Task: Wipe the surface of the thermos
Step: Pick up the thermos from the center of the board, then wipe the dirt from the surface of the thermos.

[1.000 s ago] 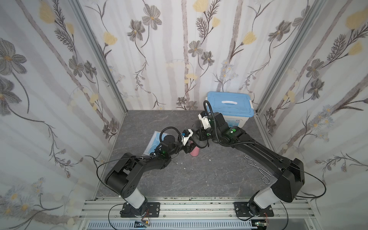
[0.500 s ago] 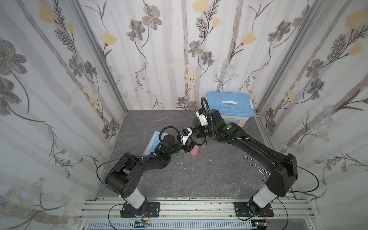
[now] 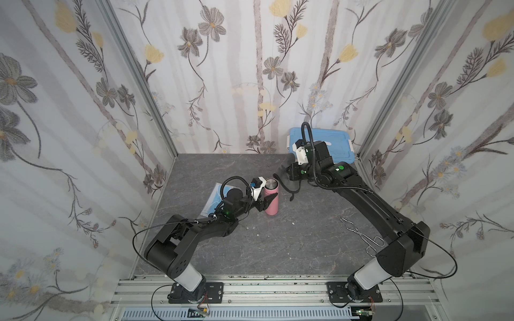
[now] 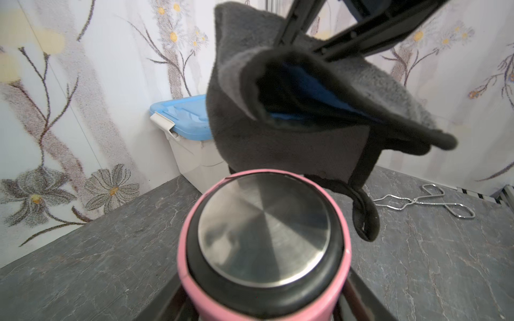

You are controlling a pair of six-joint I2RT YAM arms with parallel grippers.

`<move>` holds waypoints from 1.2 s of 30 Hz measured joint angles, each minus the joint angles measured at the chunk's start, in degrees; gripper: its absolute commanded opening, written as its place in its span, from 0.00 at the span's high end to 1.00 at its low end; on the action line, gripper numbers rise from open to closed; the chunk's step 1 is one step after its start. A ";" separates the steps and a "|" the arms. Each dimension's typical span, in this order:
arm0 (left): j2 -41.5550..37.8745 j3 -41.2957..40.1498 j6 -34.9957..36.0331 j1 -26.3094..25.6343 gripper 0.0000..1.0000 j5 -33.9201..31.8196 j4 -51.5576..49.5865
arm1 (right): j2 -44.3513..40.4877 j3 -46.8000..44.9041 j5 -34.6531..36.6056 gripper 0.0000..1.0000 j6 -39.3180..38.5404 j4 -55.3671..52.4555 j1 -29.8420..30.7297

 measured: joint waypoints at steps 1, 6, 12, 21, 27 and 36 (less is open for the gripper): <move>-0.02 -0.02 -0.96 0.00 0.77 -0.50 1.22 | -1.11 -1.11 -0.31 1.00 -0.04 0.11 -0.76; -0.55 -0.02 -7.21 0.00 0.77 -3.10 8.04 | -6.75 -8.52 -4.96 1.00 -0.46 2.32 -4.74; -2.54 2.58 -15.15 -0.33 0.79 -4.72 13.31 | -13.90 -17.64 -12.72 1.00 -0.37 7.91 -9.22; -5.73 7.80 -22.91 -0.74 0.81 -6.47 16.22 | -20.74 -25.92 -21.94 1.00 4.00 19.06 -14.45; -9.09 9.29 -26.43 -0.96 0.80 -8.26 16.28 | -22.16 -29.16 -25.79 1.00 8.39 27.15 -15.98; -14.43 9.07 -28.11 -0.94 0.80 -9.46 17.05 | -20.92 -33.75 -30.36 1.00 15.04 37.44 -17.81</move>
